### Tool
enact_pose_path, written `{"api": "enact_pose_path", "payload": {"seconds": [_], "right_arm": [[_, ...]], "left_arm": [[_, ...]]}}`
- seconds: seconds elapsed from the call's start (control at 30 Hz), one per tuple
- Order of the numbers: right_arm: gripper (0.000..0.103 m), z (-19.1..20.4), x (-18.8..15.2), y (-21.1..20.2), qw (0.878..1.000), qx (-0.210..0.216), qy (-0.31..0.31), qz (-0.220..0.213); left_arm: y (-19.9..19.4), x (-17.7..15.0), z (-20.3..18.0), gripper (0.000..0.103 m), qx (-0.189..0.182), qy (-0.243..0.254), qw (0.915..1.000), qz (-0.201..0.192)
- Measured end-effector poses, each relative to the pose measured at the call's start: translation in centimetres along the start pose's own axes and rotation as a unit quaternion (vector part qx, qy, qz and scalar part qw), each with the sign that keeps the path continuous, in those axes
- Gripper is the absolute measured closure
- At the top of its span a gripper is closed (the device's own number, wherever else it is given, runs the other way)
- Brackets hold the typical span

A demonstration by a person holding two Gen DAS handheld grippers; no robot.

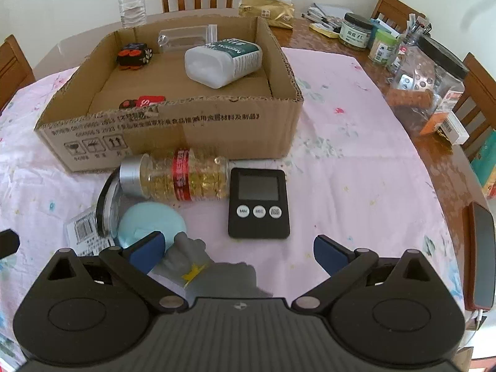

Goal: Organize rigid objects
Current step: 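Move the right tool toward the gray toy cat while the left tool approaches the white card pack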

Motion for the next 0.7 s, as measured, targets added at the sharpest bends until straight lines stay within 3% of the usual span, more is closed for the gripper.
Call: {"api": "enact_pose_path", "payload": {"seconds": [0.4, 0.7], "right_arm": [[0.000, 0.1, -4.0, -1.5, 1.000, 0.002, 0.007, 0.012], [0.000, 0.2, -6.4, -2.3, 1.000, 0.013, 0.004, 0.007]], "left_arm": [[0.5, -1.3, -2.0, 0.001, -0.051, 0.074, 0.9960, -0.002], [2.8, -3.3, -4.5, 0.001, -0.097, 0.160, 0.9821, 0.022]]}}
Point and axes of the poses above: each gripper's, at about its wrist camera, not at the fingertips, and y roughly the way its jaws point, z to its left, x to its top, the point moved 4 cm from there along y, roughly the way its jaws point, and after that the axes turned 7 degrees about x, right-handed, at the moved point
